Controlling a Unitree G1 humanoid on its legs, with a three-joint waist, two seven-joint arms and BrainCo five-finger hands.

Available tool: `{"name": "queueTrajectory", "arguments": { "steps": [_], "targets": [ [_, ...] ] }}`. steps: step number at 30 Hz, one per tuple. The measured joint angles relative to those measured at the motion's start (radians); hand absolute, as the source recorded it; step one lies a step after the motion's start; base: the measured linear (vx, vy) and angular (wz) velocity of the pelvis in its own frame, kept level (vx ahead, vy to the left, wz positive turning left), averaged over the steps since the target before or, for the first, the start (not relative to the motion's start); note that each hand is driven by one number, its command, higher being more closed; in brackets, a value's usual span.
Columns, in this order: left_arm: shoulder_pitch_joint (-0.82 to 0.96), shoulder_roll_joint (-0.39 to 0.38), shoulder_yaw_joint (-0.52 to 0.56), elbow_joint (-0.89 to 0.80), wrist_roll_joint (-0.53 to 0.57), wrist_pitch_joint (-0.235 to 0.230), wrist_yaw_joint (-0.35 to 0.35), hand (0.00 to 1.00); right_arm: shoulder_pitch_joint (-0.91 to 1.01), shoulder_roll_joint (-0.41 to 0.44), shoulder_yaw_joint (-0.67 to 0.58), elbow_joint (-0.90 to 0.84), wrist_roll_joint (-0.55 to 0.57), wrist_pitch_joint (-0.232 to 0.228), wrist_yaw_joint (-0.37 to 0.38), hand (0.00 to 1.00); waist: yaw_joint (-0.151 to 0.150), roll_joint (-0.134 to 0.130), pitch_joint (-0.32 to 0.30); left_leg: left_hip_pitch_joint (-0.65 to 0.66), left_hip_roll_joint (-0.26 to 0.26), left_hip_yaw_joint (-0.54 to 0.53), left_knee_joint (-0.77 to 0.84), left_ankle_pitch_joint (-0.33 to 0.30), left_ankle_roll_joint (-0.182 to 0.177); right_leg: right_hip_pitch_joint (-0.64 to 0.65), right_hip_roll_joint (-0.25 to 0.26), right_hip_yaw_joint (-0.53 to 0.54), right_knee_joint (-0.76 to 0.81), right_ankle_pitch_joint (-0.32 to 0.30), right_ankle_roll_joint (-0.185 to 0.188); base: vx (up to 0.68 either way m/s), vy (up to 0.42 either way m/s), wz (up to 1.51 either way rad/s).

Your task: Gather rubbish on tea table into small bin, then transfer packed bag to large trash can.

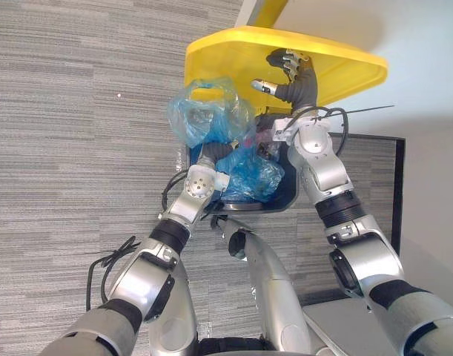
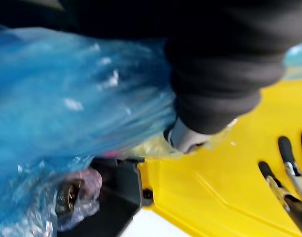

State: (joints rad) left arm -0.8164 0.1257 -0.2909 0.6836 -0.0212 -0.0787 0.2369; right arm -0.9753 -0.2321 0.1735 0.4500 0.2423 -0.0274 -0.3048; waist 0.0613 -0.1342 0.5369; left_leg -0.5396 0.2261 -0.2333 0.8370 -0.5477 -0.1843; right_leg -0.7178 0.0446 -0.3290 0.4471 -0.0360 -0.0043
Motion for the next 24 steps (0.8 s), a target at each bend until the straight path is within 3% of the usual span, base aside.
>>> {"name": "queueTrajectory", "arguments": {
  "steps": [9,14,24],
  "targets": [
    [-0.004,-0.001,-0.010,0.017,0.241,0.035,-0.006,0.00,0.000,0.000,0.016,0.000,-0.006,0.000,0.011,0.00,0.002,0.000,0.000,0.001,-0.006,0.002,0.005,0.001,-0.003,0.000,-0.003,0.000,0.006,0.004,-0.007,-0.05,-0.017,0.00],
    [-0.031,-0.001,-0.068,0.017,0.392,0.049,-0.028,0.00,0.001,0.000,0.028,0.000,-0.009,0.000,0.028,0.00,0.007,0.002,-0.001,0.010,-0.016,0.008,0.004,0.004,-0.008,0.001,-0.017,0.004,0.018,0.006,-0.010,-0.05,-0.017,0.00],
    [-0.042,0.023,-0.215,-0.030,0.473,0.044,-0.088,0.00,0.050,-0.005,0.031,-0.001,-0.047,-0.001,0.064,0.00,0.014,0.017,-0.008,0.061,-0.032,0.008,-0.040,0.027,-0.001,0.053,-0.024,0.006,-0.018,0.015,-0.024,-0.05,-0.020,0.04]
  ]
}}
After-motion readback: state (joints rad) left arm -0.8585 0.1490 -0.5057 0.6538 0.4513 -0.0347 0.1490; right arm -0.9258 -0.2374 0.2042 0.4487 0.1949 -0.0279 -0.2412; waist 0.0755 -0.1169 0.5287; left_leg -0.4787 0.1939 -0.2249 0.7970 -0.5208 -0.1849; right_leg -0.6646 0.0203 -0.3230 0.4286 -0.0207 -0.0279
